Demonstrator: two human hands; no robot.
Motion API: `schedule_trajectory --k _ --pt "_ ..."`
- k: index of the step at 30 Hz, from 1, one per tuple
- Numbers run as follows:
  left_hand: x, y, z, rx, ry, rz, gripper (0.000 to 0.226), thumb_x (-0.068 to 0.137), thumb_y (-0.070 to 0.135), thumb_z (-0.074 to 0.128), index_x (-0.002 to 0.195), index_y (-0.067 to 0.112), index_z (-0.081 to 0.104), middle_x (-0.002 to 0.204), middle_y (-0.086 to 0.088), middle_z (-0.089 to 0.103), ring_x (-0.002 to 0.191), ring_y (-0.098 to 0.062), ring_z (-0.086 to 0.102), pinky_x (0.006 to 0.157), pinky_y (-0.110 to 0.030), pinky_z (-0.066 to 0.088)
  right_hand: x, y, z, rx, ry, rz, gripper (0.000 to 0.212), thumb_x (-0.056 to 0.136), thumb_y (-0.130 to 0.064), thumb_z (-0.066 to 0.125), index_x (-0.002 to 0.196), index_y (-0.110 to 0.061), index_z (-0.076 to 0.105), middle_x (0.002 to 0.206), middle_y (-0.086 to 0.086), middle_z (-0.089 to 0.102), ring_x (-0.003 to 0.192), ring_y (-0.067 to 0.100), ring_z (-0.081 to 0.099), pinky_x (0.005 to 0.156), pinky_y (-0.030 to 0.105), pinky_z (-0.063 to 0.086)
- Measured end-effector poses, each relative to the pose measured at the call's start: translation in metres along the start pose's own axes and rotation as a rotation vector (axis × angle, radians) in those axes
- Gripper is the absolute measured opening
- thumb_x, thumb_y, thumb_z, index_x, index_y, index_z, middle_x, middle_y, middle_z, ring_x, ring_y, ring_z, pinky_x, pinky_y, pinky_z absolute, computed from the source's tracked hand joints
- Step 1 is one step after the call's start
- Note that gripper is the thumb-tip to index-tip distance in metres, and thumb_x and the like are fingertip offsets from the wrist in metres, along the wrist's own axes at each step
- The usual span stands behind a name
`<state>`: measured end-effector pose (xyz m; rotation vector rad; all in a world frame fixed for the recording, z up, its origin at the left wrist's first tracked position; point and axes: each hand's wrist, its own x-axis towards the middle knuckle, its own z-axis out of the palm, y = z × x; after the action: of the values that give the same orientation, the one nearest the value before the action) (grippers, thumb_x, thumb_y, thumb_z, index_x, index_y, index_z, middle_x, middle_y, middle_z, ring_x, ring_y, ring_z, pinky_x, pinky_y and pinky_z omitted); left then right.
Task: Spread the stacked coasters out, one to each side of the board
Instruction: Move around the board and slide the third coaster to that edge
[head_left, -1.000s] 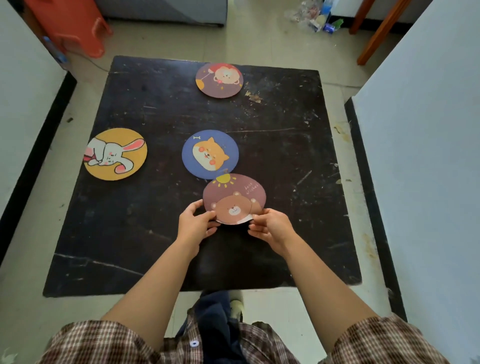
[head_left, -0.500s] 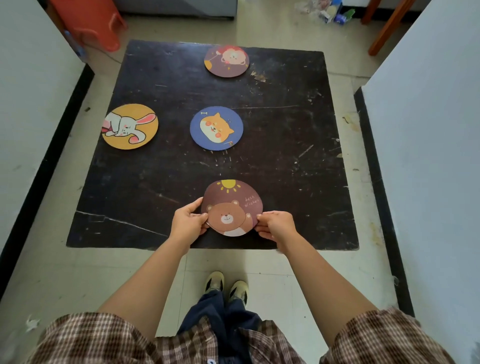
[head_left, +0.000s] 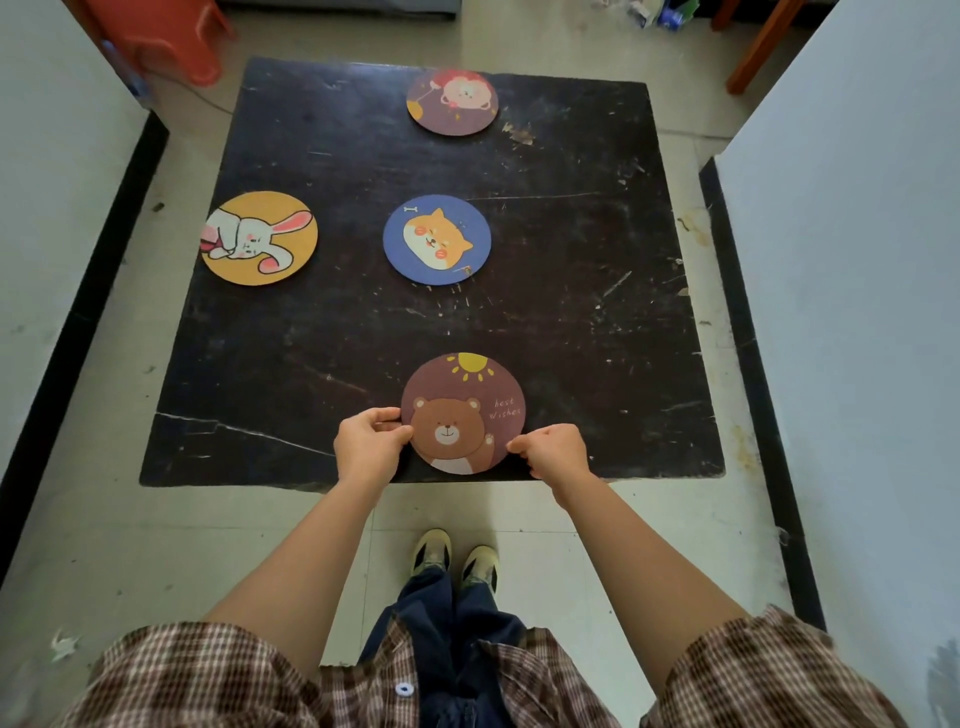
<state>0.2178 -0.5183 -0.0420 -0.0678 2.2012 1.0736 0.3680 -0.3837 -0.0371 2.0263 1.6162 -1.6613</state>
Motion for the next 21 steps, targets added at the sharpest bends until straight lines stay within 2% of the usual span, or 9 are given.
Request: schedule_trajectory --k 6,12,21 --pt "0.001 -0.005 -0.006 0.020 -0.006 0.009 0.030 0.080 0.010 0.073 0.109 0.012 0.068 0.089 -0.003 0.070 0.086 -0.020 0.066 0.082 -0.041 0.057 -0.005 0.002 0.002 -0.058 -0.001 -0.003 0.015 0.073 -0.011 0.076 0.081 0.000 0.070 0.083 0.013 0.067 0.081 0.026 0.063 0.070 0.035 0.051" --pt "-0.001 -0.007 -0.007 0.065 0.033 0.046 0.030 0.082 0.010 0.071 0.111 0.011 0.067 0.099 -0.008 0.071 0.083 -0.018 0.063 0.069 -0.029 0.052 -0.006 0.007 0.006 -0.138 -0.014 -0.056 0.012 0.075 -0.014 0.077 0.080 -0.004 0.073 0.082 0.009 0.069 0.078 0.022 0.063 0.072 0.034 0.050" --pt "0.000 -0.009 -0.006 0.109 0.039 0.068 0.029 0.082 0.011 0.071 0.111 0.009 0.067 0.099 -0.009 0.071 0.083 -0.019 0.062 0.080 -0.038 0.056 -0.007 0.012 0.010 -0.195 0.013 -0.116 0.011 0.078 -0.018 0.074 0.072 -0.009 0.073 0.072 0.003 0.067 0.070 0.016 0.060 0.067 0.031 0.048"
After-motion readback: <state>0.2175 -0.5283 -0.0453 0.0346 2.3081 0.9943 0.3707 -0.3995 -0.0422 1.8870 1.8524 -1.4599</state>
